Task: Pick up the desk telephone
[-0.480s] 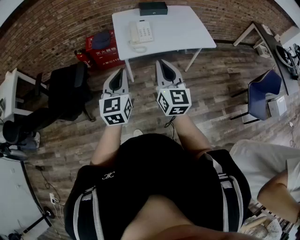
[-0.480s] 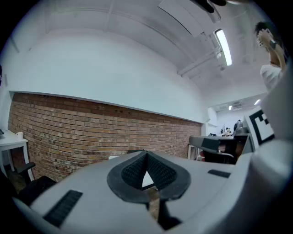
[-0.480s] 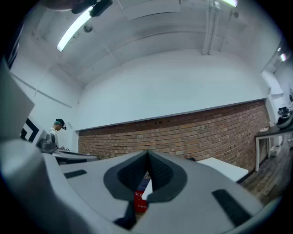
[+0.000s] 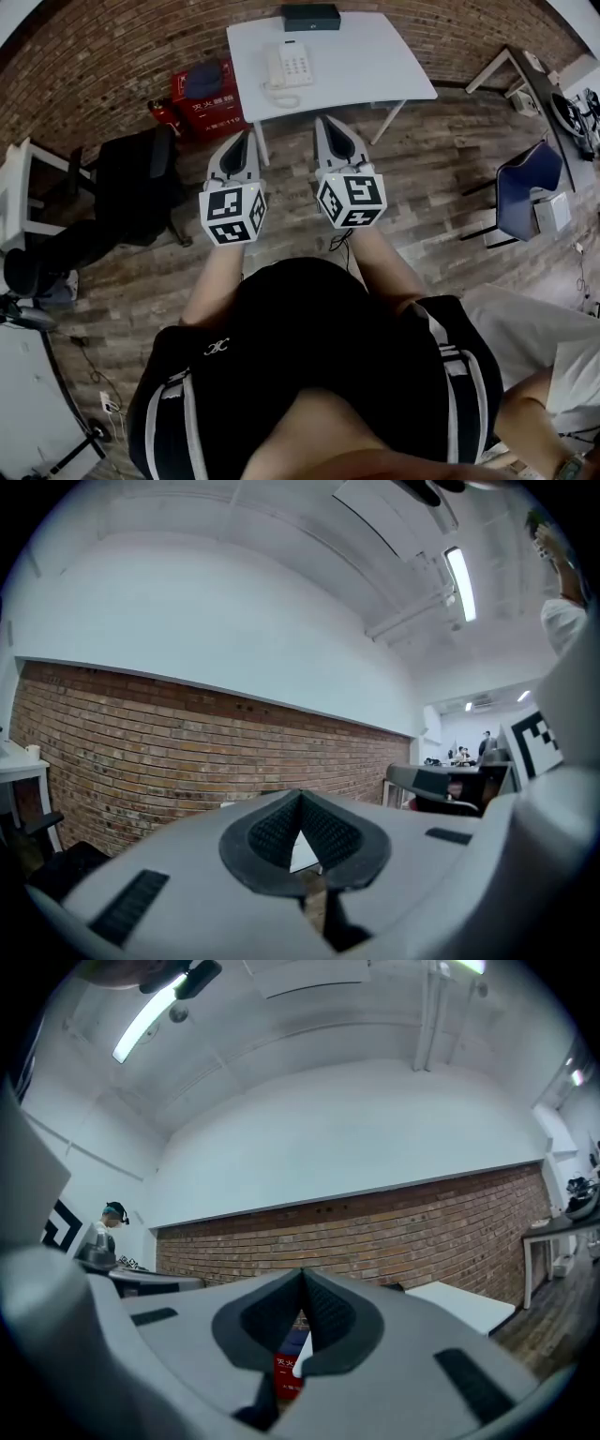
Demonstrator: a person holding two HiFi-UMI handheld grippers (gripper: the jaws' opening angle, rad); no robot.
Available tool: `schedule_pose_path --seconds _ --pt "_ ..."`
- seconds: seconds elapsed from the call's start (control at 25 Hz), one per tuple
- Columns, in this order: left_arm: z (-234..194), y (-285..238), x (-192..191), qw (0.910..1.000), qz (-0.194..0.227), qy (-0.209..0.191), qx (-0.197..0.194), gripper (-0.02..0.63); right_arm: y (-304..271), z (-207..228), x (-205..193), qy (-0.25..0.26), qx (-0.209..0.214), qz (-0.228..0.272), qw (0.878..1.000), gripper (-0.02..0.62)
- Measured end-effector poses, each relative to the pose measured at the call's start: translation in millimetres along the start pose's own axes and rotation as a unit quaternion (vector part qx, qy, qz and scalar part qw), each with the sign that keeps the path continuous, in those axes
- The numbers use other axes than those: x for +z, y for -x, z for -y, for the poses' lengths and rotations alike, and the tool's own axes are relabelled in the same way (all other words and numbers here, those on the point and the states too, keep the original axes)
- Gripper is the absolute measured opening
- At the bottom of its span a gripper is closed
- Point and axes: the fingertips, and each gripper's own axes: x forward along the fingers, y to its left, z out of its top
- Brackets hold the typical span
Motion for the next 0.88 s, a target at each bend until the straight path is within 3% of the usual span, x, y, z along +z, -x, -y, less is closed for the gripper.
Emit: schedule_pose_path --seconds 0.36,0.88 --pt "-25 -24 -12 0.9992 -0.017 -0.002 -0.037 0.002 -21 2 -12 -0.007 -0.042 -0.004 0.999 -0.002" --pt "-47 -93 -1 0.9993 0.001 -0.011 -0.036 0.002 -92 39 -27 -0.002 -0.032 -0.005 0.999 -0.002"
